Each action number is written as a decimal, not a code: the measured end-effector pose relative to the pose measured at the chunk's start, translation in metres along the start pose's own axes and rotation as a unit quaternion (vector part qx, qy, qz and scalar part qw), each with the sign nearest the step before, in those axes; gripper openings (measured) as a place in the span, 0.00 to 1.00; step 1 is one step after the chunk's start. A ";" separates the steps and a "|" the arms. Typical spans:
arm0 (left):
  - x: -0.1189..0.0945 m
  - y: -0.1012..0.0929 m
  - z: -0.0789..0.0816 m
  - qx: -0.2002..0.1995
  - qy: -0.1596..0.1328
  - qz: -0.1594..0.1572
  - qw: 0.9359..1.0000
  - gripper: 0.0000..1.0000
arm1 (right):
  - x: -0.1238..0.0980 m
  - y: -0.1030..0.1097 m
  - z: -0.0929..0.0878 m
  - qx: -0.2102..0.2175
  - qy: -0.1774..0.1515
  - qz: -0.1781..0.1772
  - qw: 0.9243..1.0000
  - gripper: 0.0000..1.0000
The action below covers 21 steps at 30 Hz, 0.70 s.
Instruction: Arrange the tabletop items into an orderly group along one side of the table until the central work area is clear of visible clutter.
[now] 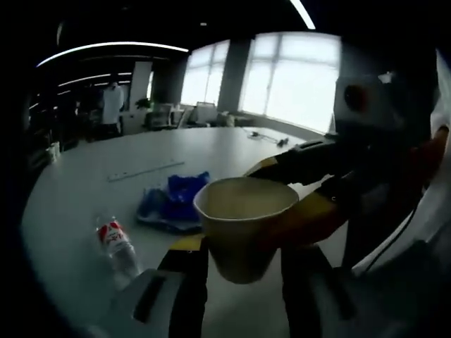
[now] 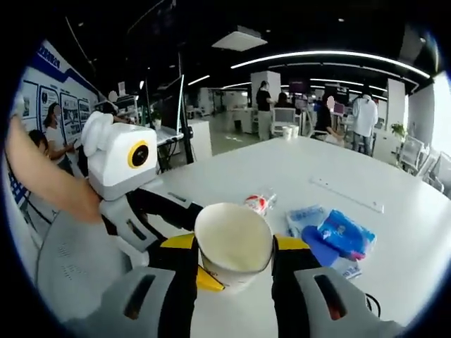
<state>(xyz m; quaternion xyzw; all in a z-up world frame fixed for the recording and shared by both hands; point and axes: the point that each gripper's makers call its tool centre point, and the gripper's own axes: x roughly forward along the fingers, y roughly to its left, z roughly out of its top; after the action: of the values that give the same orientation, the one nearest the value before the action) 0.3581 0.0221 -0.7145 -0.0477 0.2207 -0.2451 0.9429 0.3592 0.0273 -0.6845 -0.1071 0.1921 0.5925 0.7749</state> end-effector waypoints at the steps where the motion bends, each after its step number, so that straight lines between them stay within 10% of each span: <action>1: -0.001 0.001 0.000 -0.001 0.000 0.003 1.000 0.37 | 0.000 0.000 0.001 0.001 -0.002 0.000 1.000 0.38; 21: -0.049 0.021 -0.021 -0.063 -0.008 0.071 0.995 0.45 | 0.017 -0.018 0.000 0.008 -0.004 -0.015 1.000 0.38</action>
<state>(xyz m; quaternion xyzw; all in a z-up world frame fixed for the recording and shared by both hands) 0.3197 0.0646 -0.7182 -0.0935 0.2308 -0.1629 0.9547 0.3798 0.0374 -0.6932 -0.1011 0.1921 0.5800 0.7852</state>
